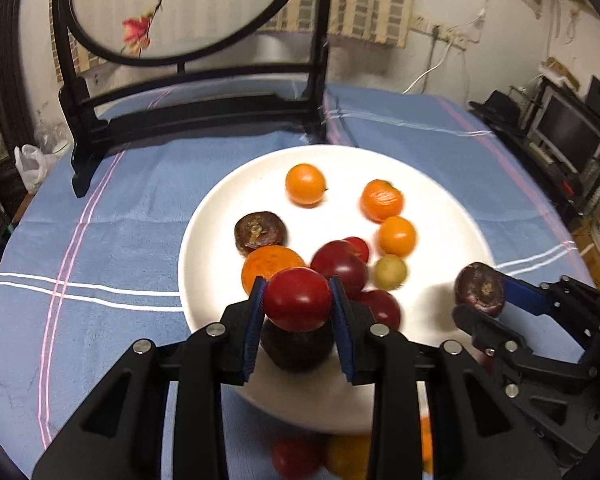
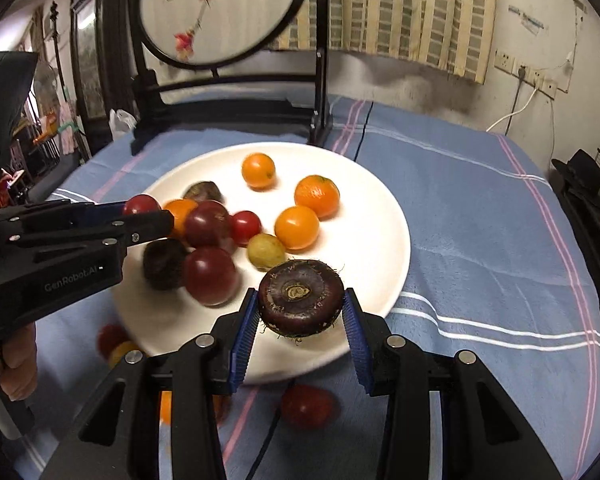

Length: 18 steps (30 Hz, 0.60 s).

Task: Organize fruits
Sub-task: 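Carry both fruits over the white plate and open both tools to release them, then move both open tools back toward the fruit pile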

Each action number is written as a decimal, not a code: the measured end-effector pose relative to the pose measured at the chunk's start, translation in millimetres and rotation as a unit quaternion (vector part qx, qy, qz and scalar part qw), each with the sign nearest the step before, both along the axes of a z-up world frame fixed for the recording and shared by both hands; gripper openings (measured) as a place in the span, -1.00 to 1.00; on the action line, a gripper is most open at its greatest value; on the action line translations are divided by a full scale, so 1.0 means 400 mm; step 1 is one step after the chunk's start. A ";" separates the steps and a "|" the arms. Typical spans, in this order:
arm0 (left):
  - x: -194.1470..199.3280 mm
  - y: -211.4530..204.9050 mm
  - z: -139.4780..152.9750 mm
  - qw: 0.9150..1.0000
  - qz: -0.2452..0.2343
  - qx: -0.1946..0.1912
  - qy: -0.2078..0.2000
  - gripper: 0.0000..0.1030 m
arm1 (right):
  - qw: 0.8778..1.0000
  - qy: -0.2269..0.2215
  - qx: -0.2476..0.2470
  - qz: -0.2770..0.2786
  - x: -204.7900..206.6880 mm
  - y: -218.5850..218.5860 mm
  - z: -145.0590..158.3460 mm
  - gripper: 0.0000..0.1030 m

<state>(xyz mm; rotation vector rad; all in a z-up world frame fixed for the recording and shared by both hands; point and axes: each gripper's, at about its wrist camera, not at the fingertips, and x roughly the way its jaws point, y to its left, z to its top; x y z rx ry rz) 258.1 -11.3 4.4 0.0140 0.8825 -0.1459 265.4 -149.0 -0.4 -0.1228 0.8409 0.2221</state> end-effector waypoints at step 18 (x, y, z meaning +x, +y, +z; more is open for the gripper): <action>-0.137 0.001 0.034 1.000 0.008 -0.014 -0.014 0.59 | 0.999 -0.015 0.027 -0.007 -0.127 -0.039 0.019 0.07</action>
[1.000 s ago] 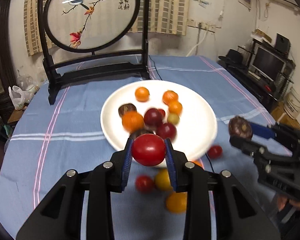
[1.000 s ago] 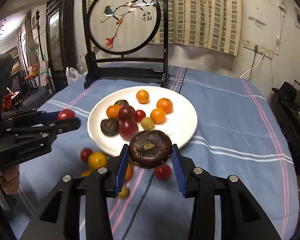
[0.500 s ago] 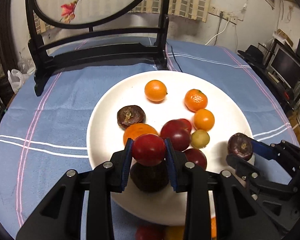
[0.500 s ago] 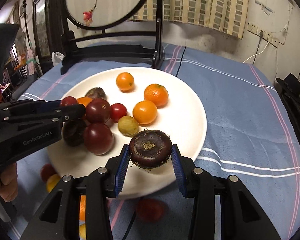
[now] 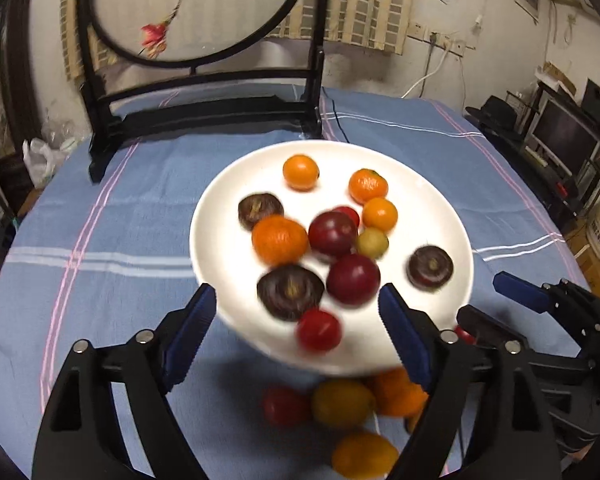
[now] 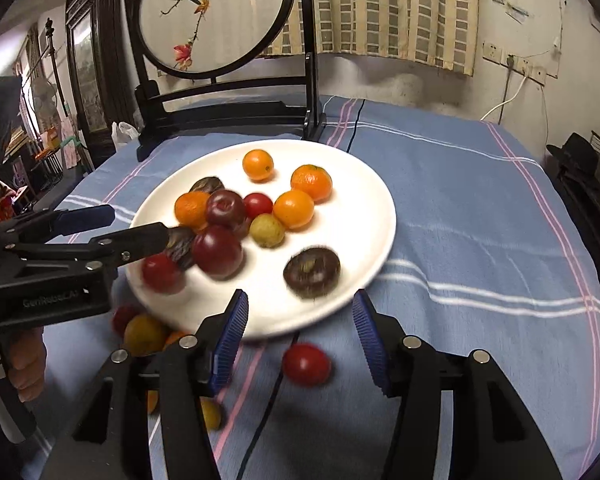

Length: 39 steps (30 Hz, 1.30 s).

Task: Organize fruits
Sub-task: 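Move both open tools back toward the fruit pile, then grasp a yellow-orange tomato with the left tool while the right tool grasps a small yellow citrus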

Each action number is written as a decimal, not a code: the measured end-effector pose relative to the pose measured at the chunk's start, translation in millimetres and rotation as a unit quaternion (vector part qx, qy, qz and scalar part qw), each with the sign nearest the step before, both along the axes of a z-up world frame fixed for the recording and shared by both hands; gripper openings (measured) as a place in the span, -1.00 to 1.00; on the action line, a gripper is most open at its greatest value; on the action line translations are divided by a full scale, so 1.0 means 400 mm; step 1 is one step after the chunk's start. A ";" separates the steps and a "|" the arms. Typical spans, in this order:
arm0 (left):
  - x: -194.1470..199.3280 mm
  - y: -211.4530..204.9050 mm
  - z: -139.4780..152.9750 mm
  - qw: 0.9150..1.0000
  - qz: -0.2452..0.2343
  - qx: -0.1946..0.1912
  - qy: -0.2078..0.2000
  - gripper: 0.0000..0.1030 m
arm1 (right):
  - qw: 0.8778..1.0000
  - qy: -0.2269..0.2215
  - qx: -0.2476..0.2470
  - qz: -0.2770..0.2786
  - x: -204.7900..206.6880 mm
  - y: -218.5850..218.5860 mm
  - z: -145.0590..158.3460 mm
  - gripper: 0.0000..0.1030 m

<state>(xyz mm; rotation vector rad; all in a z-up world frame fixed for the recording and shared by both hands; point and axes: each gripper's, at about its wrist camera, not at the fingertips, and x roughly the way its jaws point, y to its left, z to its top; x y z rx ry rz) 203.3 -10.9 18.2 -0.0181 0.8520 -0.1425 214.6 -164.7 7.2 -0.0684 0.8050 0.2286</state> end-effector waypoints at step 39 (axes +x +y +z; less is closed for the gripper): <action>-0.162 0.069 -0.071 0.998 -0.013 -0.061 -0.001 0.72 | 0.998 0.047 -0.014 0.045 -0.128 0.099 -0.086 -0.46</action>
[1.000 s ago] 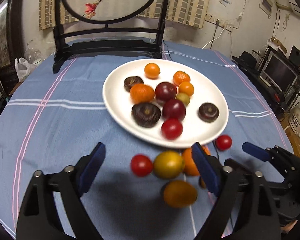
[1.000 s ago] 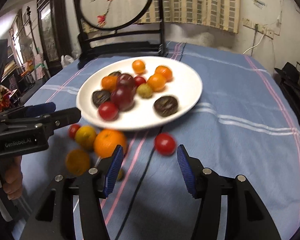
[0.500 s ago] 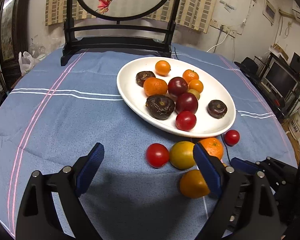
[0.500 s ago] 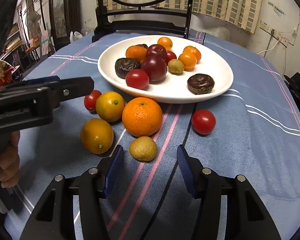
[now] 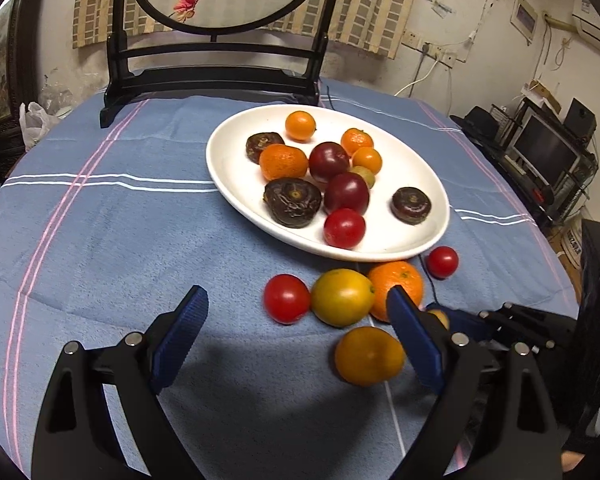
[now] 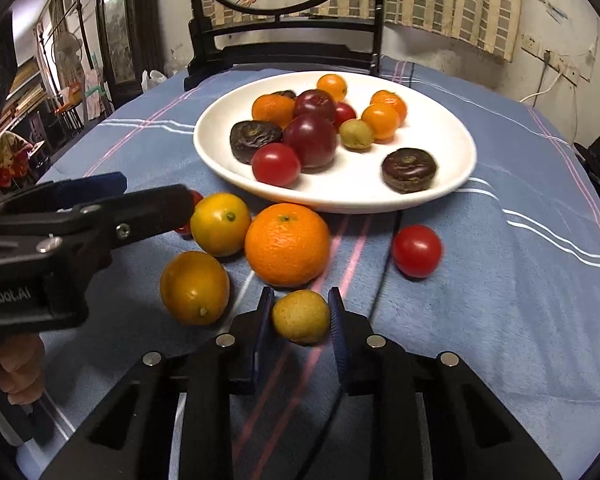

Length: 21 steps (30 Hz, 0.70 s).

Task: Organize fruits
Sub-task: 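Grasp a yellow-orange tomato with the left tool while the right tool grasps a small yellow citrus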

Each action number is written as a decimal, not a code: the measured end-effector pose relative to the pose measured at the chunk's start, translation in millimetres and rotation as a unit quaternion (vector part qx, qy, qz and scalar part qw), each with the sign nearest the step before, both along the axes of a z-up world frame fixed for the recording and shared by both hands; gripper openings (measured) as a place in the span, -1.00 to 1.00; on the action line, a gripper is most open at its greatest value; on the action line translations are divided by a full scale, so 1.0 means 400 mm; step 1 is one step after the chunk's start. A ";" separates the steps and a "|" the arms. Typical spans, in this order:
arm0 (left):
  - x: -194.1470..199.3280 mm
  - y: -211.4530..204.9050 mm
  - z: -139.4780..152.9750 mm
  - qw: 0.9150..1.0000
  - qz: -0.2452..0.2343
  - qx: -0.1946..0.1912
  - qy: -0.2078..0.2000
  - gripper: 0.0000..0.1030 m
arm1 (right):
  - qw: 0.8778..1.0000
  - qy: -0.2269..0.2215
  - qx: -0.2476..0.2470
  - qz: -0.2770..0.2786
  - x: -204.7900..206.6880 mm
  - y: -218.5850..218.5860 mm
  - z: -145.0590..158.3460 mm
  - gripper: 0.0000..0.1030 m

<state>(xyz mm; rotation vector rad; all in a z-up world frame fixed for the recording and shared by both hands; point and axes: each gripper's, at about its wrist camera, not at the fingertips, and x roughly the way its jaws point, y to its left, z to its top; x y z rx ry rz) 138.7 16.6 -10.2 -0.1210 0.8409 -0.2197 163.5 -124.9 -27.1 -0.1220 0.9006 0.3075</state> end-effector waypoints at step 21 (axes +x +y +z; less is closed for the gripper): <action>-0.030 -0.126 -0.085 0.993 -0.092 0.065 0.022 -0.20 | 0.997 0.006 0.050 -0.063 0.005 -0.139 -0.001 -0.46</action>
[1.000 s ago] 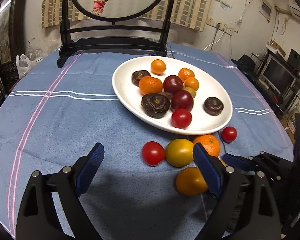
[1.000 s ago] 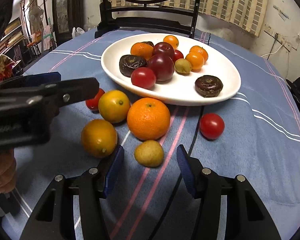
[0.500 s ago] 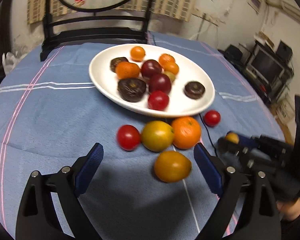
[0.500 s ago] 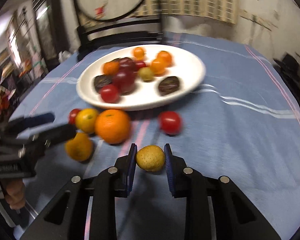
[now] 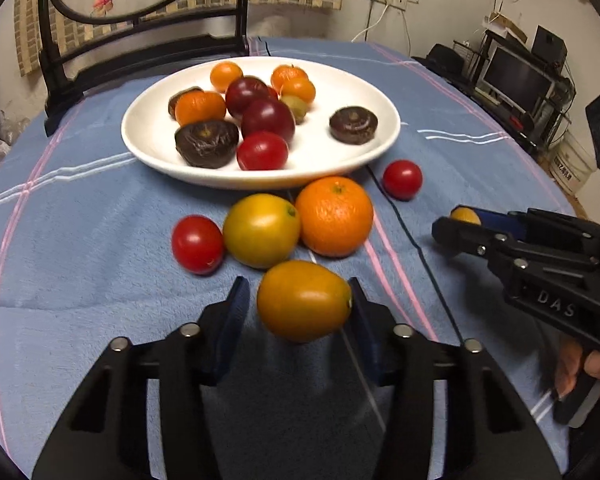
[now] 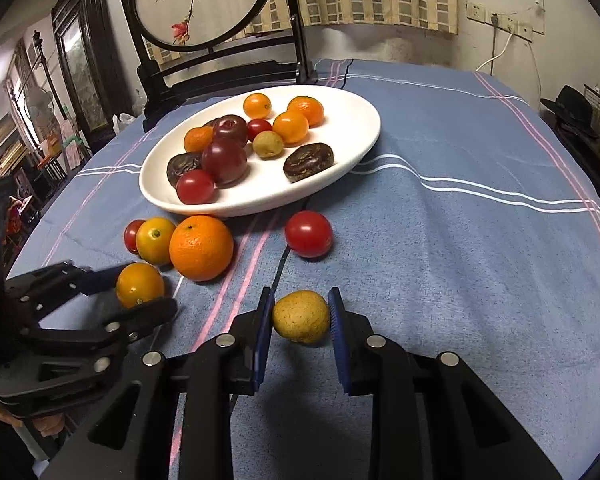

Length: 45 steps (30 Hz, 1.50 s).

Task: Organize fruits
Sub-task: 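Grasp a yellow-orange tomato with the left tool while the right tool grasps a small yellow citrus, then carry both fruits over the white plate and open both tools to release them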

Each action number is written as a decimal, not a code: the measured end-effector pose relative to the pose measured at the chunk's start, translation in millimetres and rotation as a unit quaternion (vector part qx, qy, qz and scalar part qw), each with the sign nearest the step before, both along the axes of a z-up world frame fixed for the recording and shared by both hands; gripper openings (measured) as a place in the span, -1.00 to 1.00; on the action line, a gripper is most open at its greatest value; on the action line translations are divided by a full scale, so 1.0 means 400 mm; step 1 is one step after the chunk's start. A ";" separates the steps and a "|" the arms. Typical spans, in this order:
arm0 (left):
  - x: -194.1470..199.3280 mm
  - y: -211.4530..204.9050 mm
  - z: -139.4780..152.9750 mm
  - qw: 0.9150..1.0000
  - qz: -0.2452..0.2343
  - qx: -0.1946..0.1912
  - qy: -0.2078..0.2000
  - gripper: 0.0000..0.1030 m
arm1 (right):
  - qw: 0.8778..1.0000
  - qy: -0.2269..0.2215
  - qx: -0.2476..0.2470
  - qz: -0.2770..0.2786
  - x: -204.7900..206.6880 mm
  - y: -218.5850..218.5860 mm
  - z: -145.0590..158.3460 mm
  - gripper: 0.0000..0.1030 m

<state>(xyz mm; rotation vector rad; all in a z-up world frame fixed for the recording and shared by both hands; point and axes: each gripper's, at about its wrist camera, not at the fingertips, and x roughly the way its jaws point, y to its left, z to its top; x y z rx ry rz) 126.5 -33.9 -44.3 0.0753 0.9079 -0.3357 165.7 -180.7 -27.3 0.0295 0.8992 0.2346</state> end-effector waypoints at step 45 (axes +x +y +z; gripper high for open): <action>0.296 0.042 0.124 0.995 0.083 -0.046 -0.028 -0.13 | 0.999 -0.037 0.031 0.020 0.199 0.082 0.066 -0.03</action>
